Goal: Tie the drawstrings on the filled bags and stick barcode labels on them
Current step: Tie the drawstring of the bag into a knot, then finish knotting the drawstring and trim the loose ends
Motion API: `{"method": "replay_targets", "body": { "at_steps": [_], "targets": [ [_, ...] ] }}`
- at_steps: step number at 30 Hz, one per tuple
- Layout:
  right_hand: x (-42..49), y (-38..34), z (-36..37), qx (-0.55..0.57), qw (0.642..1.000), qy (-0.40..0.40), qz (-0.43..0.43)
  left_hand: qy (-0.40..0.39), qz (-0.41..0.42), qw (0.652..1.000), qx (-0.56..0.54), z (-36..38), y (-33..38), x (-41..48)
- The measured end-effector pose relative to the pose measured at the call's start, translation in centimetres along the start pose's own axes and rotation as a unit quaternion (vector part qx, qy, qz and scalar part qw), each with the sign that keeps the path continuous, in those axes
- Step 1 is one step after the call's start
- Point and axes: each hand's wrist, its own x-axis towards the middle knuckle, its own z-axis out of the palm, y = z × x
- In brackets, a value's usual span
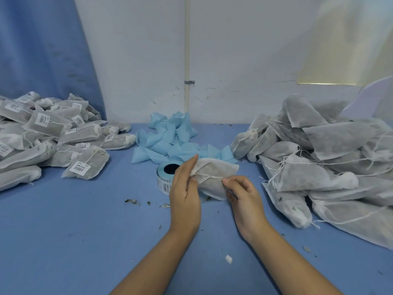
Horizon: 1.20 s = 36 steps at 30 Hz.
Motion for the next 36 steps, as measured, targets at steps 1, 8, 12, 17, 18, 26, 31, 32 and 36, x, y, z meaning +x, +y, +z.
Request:
{"method": "replay_targets", "body": {
  "at_steps": [1,8,12,17,18,26,31,32,36],
  "targets": [
    [0.1,0.0,0.0,0.006,1.000,0.006,0.002,-0.016,0.002,1.000,-0.016,0.0,0.0,-0.1],
    [0.1,0.2,-0.1,0.007,1.000,0.014,0.007,-0.078,-0.011,0.997,-0.027,0.4,-0.3,-0.2],
    [-0.1,0.1,-0.1,-0.014,1.000,-0.013,-0.004,-0.043,-0.049,0.998,-0.021,0.5,-0.1,-0.2],
    [-0.5,0.0,0.1,-0.066,0.997,-0.048,-0.013,0.015,-0.053,0.998,-0.032,0.3,-0.3,0.3],
    [-0.5,0.0,0.1,-0.070,0.996,-0.049,-0.011,0.022,-0.060,0.997,-0.038,0.3,-0.3,0.4],
    [-0.3,-0.1,0.0,-0.018,0.996,-0.089,0.001,0.020,-0.135,0.985,-0.108,0.9,0.6,0.4],
    [-0.4,0.0,0.0,-0.033,0.993,-0.114,0.011,0.023,-0.122,0.985,-0.119,0.7,1.0,0.8],
    [-0.4,0.0,0.0,-0.055,0.991,-0.119,0.008,0.018,-0.103,0.988,-0.114,0.7,1.1,1.0],
    [-0.6,0.3,0.4,-0.149,0.980,-0.130,-0.026,0.012,-0.046,0.997,-0.067,0.3,1.1,1.5]
  ]
}}
